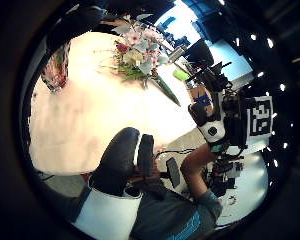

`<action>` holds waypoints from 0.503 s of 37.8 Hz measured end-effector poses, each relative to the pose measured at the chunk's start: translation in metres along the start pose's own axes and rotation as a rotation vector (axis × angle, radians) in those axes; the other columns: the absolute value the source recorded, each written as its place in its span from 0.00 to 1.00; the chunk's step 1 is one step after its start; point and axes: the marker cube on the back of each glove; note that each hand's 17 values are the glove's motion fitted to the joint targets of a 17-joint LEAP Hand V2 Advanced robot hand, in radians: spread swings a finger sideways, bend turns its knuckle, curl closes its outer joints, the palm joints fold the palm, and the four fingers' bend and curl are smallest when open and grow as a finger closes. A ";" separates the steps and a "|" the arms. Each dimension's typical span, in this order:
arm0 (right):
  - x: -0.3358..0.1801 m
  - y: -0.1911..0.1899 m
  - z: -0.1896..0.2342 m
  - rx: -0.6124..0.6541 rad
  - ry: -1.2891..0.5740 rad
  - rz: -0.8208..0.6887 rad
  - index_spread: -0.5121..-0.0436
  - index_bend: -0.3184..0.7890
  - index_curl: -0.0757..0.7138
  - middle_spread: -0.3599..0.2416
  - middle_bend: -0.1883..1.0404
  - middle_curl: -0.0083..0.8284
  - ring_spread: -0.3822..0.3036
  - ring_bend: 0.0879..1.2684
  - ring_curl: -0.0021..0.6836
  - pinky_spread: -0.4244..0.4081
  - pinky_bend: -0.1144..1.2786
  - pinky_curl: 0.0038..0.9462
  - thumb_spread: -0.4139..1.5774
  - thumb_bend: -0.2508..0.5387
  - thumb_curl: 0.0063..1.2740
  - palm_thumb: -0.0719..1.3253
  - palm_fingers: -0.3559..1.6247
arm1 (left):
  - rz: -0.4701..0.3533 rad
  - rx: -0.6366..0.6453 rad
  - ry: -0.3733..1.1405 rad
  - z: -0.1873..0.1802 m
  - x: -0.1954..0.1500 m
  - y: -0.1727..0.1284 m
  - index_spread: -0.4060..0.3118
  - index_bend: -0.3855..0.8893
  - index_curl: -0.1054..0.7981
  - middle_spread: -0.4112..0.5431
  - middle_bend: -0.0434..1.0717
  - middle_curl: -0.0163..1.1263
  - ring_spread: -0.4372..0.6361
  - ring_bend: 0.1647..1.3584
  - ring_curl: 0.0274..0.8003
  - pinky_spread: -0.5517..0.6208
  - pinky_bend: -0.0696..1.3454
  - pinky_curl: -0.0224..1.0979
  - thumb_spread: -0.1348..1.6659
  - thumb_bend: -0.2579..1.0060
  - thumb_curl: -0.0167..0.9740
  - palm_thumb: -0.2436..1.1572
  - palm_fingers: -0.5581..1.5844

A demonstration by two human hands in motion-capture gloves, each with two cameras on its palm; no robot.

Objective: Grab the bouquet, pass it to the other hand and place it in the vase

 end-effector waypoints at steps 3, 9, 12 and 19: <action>-0.003 -0.001 0.000 0.008 -0.011 -0.011 0.60 0.44 0.20 0.66 0.34 0.11 0.73 0.11 0.08 0.76 0.39 0.13 0.50 0.63 0.07 0.33 0.34 | -0.001 -0.005 -0.002 0.000 0.000 0.000 0.41 0.48 0.23 0.38 0.28 0.12 0.49 0.27 0.14 0.72 0.15 0.05 0.37 0.27 0.10 0.31 0.48; -0.005 0.009 -0.014 -0.021 0.012 0.003 0.42 0.44 0.28 0.68 0.34 0.17 0.80 0.10 0.14 0.85 0.41 0.20 0.65 0.61 0.11 0.35 0.32 | -0.007 -0.010 0.003 -0.002 -0.002 0.000 0.36 0.47 0.31 0.36 0.28 0.18 0.52 0.30 0.22 0.81 0.15 0.09 0.49 0.24 0.16 0.32 0.47; -0.006 0.009 -0.013 -0.024 0.011 -0.001 0.38 0.43 0.30 0.69 0.34 0.20 0.83 0.10 0.16 0.88 0.41 0.22 0.69 0.60 0.13 0.36 0.32 | -0.010 -0.011 0.010 -0.005 -0.002 0.001 0.35 0.47 0.34 0.36 0.27 0.20 0.54 0.30 0.24 0.84 0.16 0.09 0.52 0.23 0.18 0.33 0.46; -0.007 0.003 -0.004 -0.021 -0.010 -0.016 0.32 0.43 0.35 0.70 0.33 0.25 0.86 0.10 0.19 0.91 0.41 0.25 0.75 0.56 0.16 0.38 0.31 | -0.003 -0.006 0.016 -0.009 -0.001 0.000 0.33 0.45 0.40 0.35 0.25 0.23 0.55 0.31 0.26 0.88 0.16 0.11 0.57 0.19 0.22 0.34 0.46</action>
